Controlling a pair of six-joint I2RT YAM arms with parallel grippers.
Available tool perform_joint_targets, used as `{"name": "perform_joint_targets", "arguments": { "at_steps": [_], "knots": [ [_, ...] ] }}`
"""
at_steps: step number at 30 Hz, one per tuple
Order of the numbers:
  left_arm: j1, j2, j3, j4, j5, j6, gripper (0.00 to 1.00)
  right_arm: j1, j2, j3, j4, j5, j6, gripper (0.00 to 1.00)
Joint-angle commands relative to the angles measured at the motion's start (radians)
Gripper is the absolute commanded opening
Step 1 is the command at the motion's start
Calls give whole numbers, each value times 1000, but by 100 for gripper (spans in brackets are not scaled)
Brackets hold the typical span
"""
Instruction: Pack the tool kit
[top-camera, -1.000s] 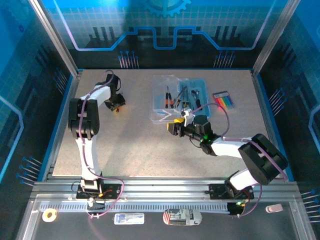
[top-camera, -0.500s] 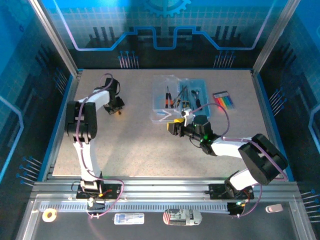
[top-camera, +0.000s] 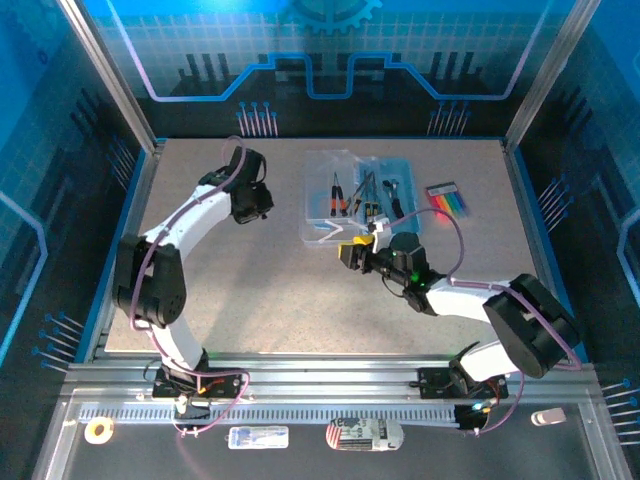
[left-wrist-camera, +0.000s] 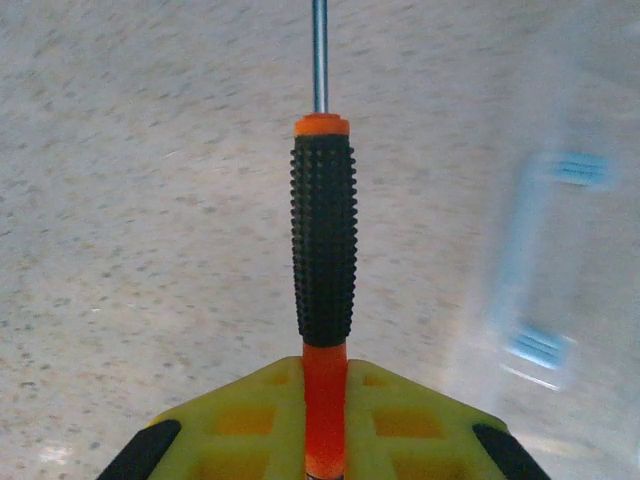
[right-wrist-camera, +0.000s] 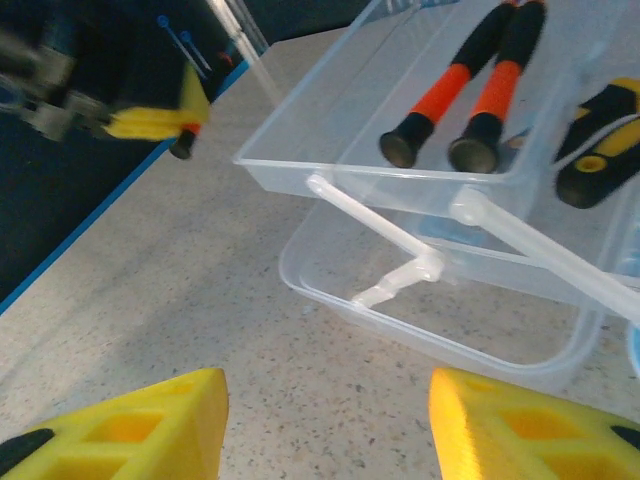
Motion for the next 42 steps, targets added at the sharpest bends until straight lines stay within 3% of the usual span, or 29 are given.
{"name": "perform_joint_targets", "arguments": {
  "at_steps": [1, 7, 17, 21, 42],
  "knots": [
    [-75, -52, 58, -43, -3, 7, 14, 8, -43, -18, -26, 157, 17, 57],
    [-218, -23, 169, -39, 8, 4, 14, -41, -99, -67, -45, 250, 80, 57],
    [-355, 241, 493, -74, 30, 11, 14, -70, -140, -94, -65, 301, 107, 58],
    [-379, 317, 580, -101, 15, -3, 14, -76, -140, -92, -71, 297, 111, 58],
    [-385, 397, 569, -112, -36, -20, 16, -90, -123, -88, -61, 257, 135, 58]
  ]
}}
